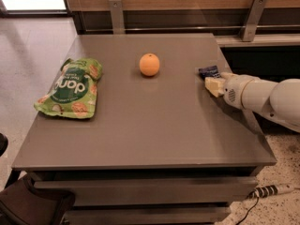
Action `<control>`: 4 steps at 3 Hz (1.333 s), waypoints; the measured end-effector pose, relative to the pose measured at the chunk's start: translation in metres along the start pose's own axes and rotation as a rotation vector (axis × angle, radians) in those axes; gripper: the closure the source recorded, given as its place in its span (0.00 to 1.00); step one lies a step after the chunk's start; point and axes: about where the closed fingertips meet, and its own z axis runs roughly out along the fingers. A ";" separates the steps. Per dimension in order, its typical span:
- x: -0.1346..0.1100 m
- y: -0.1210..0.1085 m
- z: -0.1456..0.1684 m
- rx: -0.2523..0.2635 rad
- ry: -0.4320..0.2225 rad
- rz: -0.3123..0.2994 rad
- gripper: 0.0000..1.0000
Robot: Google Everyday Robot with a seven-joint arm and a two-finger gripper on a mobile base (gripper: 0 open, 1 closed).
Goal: Move rxbar blueberry near green rice chip bag
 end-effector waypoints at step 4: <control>0.000 0.000 0.000 0.000 0.000 0.000 1.00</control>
Offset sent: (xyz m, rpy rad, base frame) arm -0.0048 -0.0176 0.1068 -0.1793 -0.0326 0.0206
